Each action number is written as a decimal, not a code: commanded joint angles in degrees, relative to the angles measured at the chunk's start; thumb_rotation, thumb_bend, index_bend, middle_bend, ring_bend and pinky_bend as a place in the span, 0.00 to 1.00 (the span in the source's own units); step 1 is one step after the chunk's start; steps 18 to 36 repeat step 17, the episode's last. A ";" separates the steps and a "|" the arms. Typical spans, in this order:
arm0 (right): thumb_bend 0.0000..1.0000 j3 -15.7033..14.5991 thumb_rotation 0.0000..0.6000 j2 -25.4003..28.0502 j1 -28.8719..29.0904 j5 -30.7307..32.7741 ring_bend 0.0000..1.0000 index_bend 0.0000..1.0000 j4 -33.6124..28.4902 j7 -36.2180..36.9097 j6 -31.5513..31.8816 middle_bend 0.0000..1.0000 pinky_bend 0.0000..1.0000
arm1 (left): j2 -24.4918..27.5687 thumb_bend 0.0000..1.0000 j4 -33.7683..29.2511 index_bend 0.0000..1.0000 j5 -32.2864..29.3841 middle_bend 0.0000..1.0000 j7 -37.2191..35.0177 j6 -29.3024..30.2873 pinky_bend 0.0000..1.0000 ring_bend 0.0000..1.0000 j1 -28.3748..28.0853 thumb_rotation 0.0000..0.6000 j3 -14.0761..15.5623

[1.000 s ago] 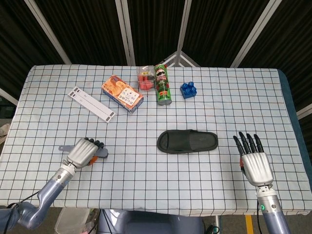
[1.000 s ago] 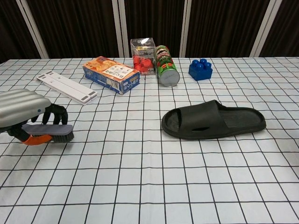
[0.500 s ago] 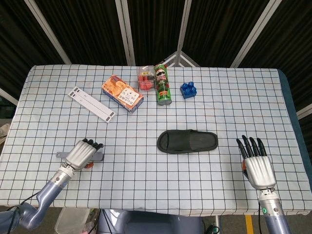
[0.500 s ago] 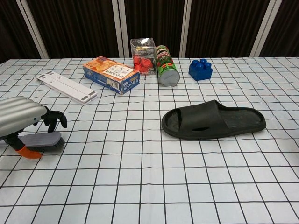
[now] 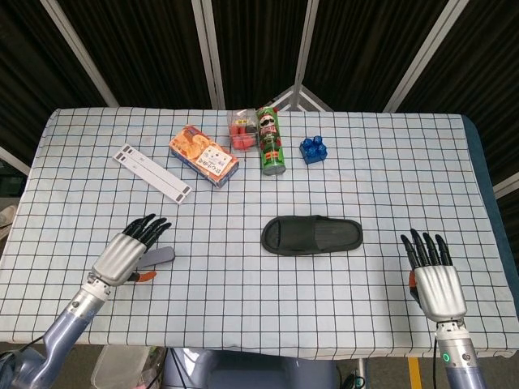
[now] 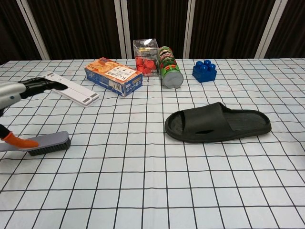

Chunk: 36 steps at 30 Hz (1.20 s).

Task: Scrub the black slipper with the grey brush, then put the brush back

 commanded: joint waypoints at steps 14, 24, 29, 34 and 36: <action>0.53 -1.10 1.00 4.68 -6.04 -2.23 0.00 0.00 -2.66 4.30 5.49 0.00 0.00 | 9.04 0.00 -2.74 0.00 3.55 0.00 3.81 25.40 0.00 0.00 19.55 1.00 2.60; 0.49 -1.20 1.00 5.17 -6.25 -2.57 0.00 0.00 -3.00 4.40 4.99 0.00 0.00 | 8.90 0.00 -2.04 0.00 3.27 0.00 4.66 23.48 0.00 0.00 19.36 1.00 2.15; 0.49 -1.20 1.00 5.17 -6.25 -2.57 0.00 0.00 -3.00 4.40 4.99 0.00 0.00 | 8.90 0.00 -2.04 0.00 3.27 0.00 4.66 23.48 0.00 0.00 19.36 1.00 2.15; 0.49 -1.20 1.00 5.17 -6.25 -2.57 0.00 0.00 -3.00 4.40 4.99 0.00 0.00 | 8.90 0.00 -2.04 0.00 3.27 0.00 4.66 23.48 0.00 0.00 19.36 1.00 2.15; 0.49 -1.20 1.00 5.17 -6.25 -2.57 0.00 0.00 -3.00 4.40 4.99 0.00 0.00 | 8.90 0.00 -2.04 0.00 3.27 0.00 4.66 23.48 0.00 0.00 19.36 1.00 2.15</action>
